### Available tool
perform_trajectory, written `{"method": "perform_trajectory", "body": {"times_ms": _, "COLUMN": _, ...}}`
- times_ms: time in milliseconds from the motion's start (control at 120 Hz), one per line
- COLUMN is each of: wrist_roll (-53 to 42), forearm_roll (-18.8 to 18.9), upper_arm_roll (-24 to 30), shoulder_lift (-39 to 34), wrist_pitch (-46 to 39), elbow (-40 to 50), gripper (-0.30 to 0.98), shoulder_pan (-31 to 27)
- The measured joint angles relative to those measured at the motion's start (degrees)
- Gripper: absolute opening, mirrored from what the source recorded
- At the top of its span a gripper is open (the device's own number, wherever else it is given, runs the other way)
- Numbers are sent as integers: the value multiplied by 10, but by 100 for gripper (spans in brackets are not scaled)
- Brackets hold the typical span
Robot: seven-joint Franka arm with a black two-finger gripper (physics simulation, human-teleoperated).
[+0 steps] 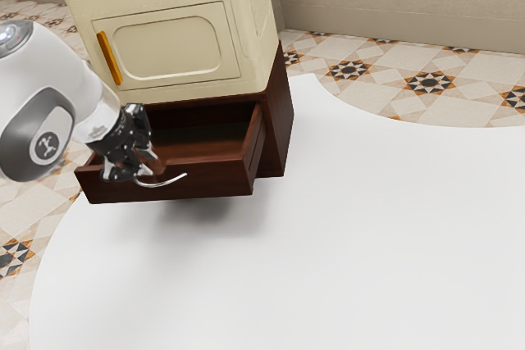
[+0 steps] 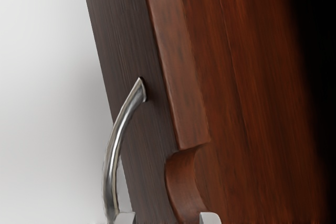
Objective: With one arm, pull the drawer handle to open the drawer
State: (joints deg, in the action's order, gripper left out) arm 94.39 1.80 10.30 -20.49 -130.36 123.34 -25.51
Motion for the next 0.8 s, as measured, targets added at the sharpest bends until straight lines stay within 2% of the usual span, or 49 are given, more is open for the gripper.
{"method": "perform_trajectory", "body": {"times_ms": 92, "wrist_roll": -3, "forearm_roll": 6, "upper_arm_roll": 0, "shoulder_lift": -9, "wrist_pitch": 3, "elbow": -11, "gripper": 8, "shoulder_pan": 0}}
{"method": "perform_trajectory", "body": {"times_ms": 133, "wrist_roll": -4, "forearm_roll": 8, "upper_arm_roll": 0, "shoulder_lift": -2, "wrist_pitch": 21, "elbow": -53, "gripper": 14, "shoulder_pan": 1}}
{"method": "perform_trajectory", "body": {"times_ms": 217, "wrist_roll": -6, "forearm_roll": -1, "upper_arm_roll": -18, "shoulder_lift": 36, "wrist_pitch": 142, "elbow": -212, "gripper": 31, "shoulder_pan": 28}}
{"method": "perform_trajectory", "body": {"times_ms": 308, "wrist_roll": -7, "forearm_roll": -16, "upper_arm_roll": -101, "shoulder_lift": 52, "wrist_pitch": 295, "elbow": -287, "gripper": 44, "shoulder_pan": 136}}
{"method": "perform_trajectory", "body": {"times_ms": 367, "wrist_roll": -8, "forearm_roll": -18, "upper_arm_roll": -116, "shoulder_lift": 57, "wrist_pitch": 350, "elbow": -292, "gripper": 50, "shoulder_pan": 165}}
{"method": "perform_trajectory", "body": {"times_ms": 450, "wrist_roll": -10, "forearm_roll": -21, "upper_arm_roll": -124, "shoulder_lift": 57, "wrist_pitch": 396, "elbow": -281, "gripper": 56, "shoulder_pan": 174}}
{"method": "perform_trajectory", "body": {"times_ms": 800, "wrist_roll": -14, "forearm_roll": -23, "upper_arm_roll": -126, "shoulder_lift": 56, "wrist_pitch": 430, "elbow": -233, "gripper": 66, "shoulder_pan": 175}}
